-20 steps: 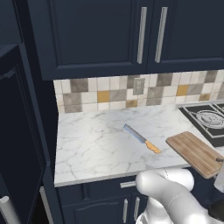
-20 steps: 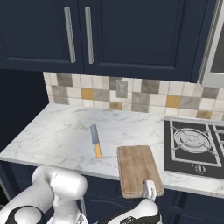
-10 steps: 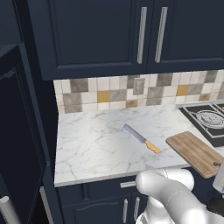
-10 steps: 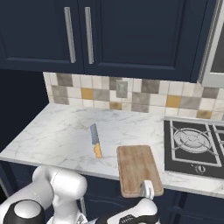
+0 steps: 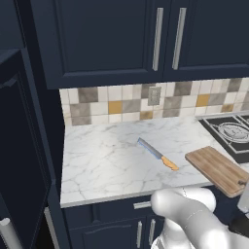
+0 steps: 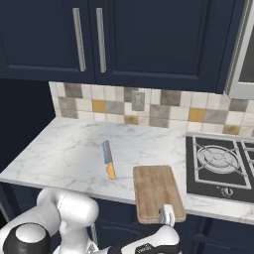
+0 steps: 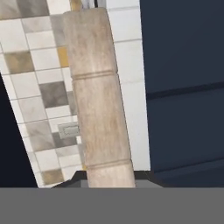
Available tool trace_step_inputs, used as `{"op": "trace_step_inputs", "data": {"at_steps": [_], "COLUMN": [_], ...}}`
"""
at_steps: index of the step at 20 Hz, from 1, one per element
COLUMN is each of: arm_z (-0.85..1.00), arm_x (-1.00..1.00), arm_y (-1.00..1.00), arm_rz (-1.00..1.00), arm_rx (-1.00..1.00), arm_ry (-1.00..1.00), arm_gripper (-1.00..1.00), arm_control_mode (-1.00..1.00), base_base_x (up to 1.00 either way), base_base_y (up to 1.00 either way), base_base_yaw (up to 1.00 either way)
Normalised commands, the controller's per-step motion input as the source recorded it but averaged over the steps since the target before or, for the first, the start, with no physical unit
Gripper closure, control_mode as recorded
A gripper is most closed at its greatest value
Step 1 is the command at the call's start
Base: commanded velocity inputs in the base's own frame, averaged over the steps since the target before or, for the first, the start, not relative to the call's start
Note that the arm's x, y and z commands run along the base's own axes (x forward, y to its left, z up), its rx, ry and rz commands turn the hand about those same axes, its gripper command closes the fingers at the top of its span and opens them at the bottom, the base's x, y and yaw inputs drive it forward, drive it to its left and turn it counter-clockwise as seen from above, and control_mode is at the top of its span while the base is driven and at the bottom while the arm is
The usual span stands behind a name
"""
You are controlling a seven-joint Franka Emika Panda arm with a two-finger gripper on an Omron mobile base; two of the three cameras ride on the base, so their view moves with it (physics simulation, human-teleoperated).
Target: Move the cutting board and knife to the sink. Then move spray from the cabinet to the counter.
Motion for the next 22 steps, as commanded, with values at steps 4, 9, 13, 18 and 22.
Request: {"op": "trace_step_inputs", "data": {"at_steps": [4, 9, 13, 18, 22], "arm_z": [0.54, 0.96, 0.89, 0.66, 0.39], "arm_x": [-0.2, -0.46, -0.52, -0.43, -0.29], "arm_y": [0.04, 0.0, 0.0, 0.0, 0.0], "arm_rz": [-0.08, -0.08, -0.07, -0.04, -0.07], "arm_rx": [-0.11, -0.07, -0.08, -0.08, -0.02], "arm_ry": [0.04, 0.05, 0.09, 0.06, 0.02], "arm_gripper": [1.0, 1.0, 1.0, 1.0, 1.0], "arm_control_mode": [-1.0, -1.0, -1.0, -1.0, -1.0], "base_base_x": [0.0, 0.0, 0.0, 0.0, 0.0], "base_base_y": [0.0, 0.0, 0.0, 0.0, 0.0], "base_base_yaw": [0.0, 0.0, 0.0, 0.0, 0.0]}}
